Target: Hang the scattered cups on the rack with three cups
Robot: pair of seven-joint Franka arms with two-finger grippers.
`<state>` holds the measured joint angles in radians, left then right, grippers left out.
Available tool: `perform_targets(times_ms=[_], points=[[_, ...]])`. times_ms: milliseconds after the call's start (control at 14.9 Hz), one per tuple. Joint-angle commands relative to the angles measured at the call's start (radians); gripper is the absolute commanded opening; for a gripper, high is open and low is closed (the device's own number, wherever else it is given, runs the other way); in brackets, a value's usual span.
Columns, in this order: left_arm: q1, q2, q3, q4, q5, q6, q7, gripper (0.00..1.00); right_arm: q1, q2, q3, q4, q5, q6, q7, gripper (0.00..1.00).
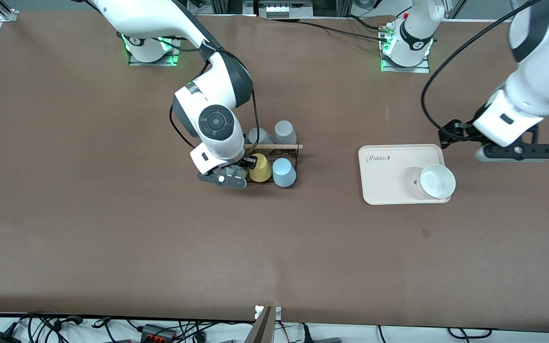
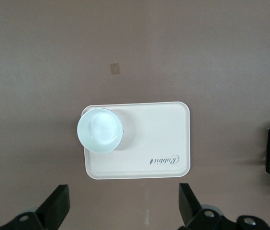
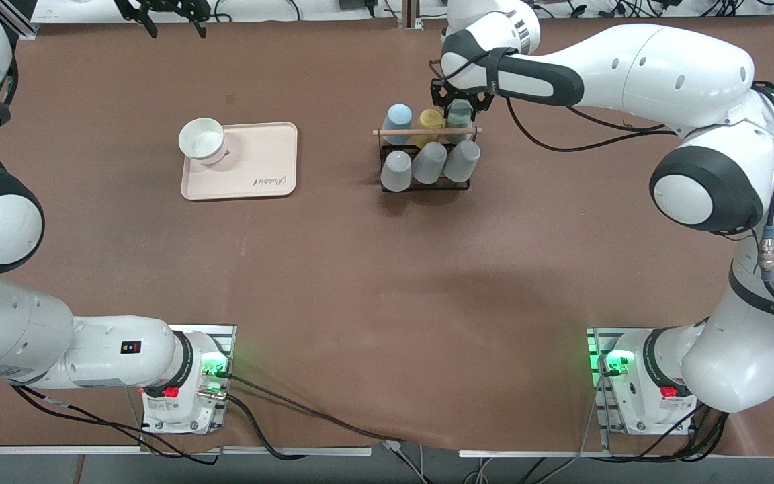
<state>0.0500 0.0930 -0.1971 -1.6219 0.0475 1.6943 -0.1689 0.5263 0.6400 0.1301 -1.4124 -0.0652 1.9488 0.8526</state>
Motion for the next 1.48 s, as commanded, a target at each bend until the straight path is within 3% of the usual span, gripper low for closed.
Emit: perform_targets(times_ms=[0,67,134,268,671,805,1073,1409], points=[[0.022,-0.006,-0.004,0.014,-0.024,-0.038,0.028,1.0,0.011,-0.002,-0.007,-0.016,-0.015,0.018,0.023,0.46],[0.022,-0.006,-0.005,0.017,-0.025,-0.036,0.028,1.0,0.011,0.001,-0.007,-0.016,-0.013,0.018,0.023,0.5],[0.022,-0.009,-0.01,0.017,-0.025,-0.035,0.025,1.0,0.009,0.001,-0.007,-0.016,-0.013,0.019,0.023,0.59],[0.022,-0.007,-0.01,0.023,-0.025,-0.018,0.025,1.0,0.006,0.0,-0.007,-0.013,-0.013,0.019,0.022,1.0],[0.047,-0.002,-0.004,0.028,-0.034,-0.005,0.04,1.0,-0.037,-0.091,-0.017,0.016,-0.005,-0.005,-0.174,1.0],[0.063,-0.002,-0.004,0.027,-0.055,-0.005,0.035,1.0,-0.106,-0.108,-0.017,0.053,-0.004,-0.085,-0.194,1.0],[0.074,-0.002,-0.002,0.023,-0.055,-0.001,0.035,1.0,-0.231,-0.109,-0.024,0.286,-0.007,-0.347,-0.262,1.0],[0.09,-0.002,-0.004,0.027,-0.057,-0.004,0.04,1.0,-0.365,-0.193,-0.024,0.279,-0.007,-0.396,-0.408,1.0]])
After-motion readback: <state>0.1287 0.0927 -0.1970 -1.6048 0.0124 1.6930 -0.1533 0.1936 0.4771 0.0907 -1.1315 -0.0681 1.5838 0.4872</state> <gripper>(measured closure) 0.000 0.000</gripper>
